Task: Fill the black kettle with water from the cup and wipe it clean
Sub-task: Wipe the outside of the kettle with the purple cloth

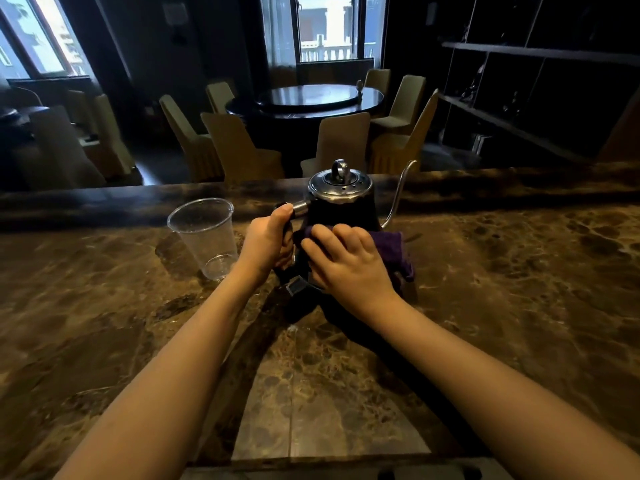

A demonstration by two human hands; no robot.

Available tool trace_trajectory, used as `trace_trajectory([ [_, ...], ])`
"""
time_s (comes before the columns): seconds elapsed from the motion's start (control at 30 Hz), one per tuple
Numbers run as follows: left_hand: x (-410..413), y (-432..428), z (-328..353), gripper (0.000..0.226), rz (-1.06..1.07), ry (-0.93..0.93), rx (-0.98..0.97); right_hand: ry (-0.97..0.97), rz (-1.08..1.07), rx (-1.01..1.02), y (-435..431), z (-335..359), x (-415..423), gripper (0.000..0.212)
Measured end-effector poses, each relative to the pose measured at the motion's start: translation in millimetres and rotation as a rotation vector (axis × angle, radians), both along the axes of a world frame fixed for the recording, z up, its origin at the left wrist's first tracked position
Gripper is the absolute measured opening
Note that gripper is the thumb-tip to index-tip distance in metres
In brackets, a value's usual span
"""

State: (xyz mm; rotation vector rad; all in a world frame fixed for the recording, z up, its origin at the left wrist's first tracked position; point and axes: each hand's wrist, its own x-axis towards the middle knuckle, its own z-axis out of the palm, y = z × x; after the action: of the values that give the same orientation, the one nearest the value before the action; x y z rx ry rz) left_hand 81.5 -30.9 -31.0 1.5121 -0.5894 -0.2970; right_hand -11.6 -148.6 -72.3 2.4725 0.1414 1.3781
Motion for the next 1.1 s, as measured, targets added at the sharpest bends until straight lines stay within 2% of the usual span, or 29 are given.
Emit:
trace_trajectory([
  [0.33, -1.1, 0.1, -0.7, 0.057, -0.021, -0.02, 0.005, 0.337, 0.218, -0.307, -13.4, -17.5, -24.7, 0.027],
  [0.47, -0.2, 2.1, -1.8, 0.058, -0.059, -0.015, -0.005, 0.306, 0.287, -0.35, -28.8, -10.9, -29.1, 0.023],
  [0.57, 4.2, 6.7, -0.8, 0.054, -0.105, 0.012, 0.0, 0.119, 0.267, -0.14, -50.0, 14.7, -25.7, 0.025],
  [0.63, 7.9, 9.7, -0.3, 0.053, -0.15, 0.029, 0.017, 0.048, 0.261, 0.062, -60.6, 36.2, -21.0, 0.038],
  [0.73, 12.5, 10.4, -0.5, 0.051, -0.192, 0.048, 0.021, -0.001, 0.266, 0.267, -63.1, 48.3, -17.0, 0.039],
  [0.8, 15.0, 9.4, -0.5, 0.054, -0.195, 0.053, 0.027, -0.01, 0.283, 0.463, -57.4, 40.1, -18.0, 0.035],
  [0.87, 16.6, 8.6, -1.0, 0.054, -0.206, 0.072, 0.027, 0.021, 0.293, 0.569, -52.5, 22.4, -22.8, 0.033],
  [0.97, 18.4, 8.8, -1.6, 0.055, -0.231, 0.088, 0.022, 0.153, 0.292, 0.51, -57.4, -7.4, -37.5, 0.03],
  [1.1, 19.5, 7.8, -1.8, 0.053, -0.218, 0.085, 0.007, 0.402, 0.22, 0.17, -75.3, -30.2, -61.7, 0.035],
])
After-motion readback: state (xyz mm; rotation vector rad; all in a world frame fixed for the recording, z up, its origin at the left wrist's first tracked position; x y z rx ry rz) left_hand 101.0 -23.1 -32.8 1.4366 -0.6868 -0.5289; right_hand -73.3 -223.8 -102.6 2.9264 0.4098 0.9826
